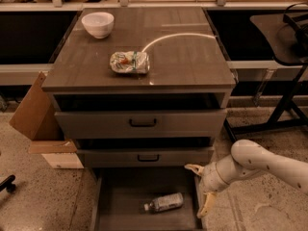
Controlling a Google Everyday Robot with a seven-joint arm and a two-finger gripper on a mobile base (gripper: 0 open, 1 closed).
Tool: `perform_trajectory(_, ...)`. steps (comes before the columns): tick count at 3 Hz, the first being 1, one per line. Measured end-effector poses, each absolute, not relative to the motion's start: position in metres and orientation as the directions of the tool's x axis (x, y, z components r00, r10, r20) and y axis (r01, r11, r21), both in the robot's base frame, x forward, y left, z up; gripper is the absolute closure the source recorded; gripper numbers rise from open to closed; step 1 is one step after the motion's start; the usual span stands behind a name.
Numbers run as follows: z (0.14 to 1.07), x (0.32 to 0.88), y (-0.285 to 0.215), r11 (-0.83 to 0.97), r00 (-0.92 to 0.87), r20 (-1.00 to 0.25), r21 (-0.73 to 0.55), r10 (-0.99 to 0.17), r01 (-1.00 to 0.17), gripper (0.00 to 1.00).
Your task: Pick blue plastic bottle from bottom drawer and place on counter
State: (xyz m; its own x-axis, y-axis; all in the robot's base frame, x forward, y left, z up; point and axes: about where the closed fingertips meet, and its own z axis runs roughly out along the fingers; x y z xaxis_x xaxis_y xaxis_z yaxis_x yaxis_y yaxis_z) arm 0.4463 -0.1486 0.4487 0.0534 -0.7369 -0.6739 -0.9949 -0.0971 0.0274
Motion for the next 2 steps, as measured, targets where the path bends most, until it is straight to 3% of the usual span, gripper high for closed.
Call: perform_trajectory(2, 0.427, 0.453, -0.146, -0.073, 0.055, -0.646, 0.001, -0.762, -0.997, 0.00)
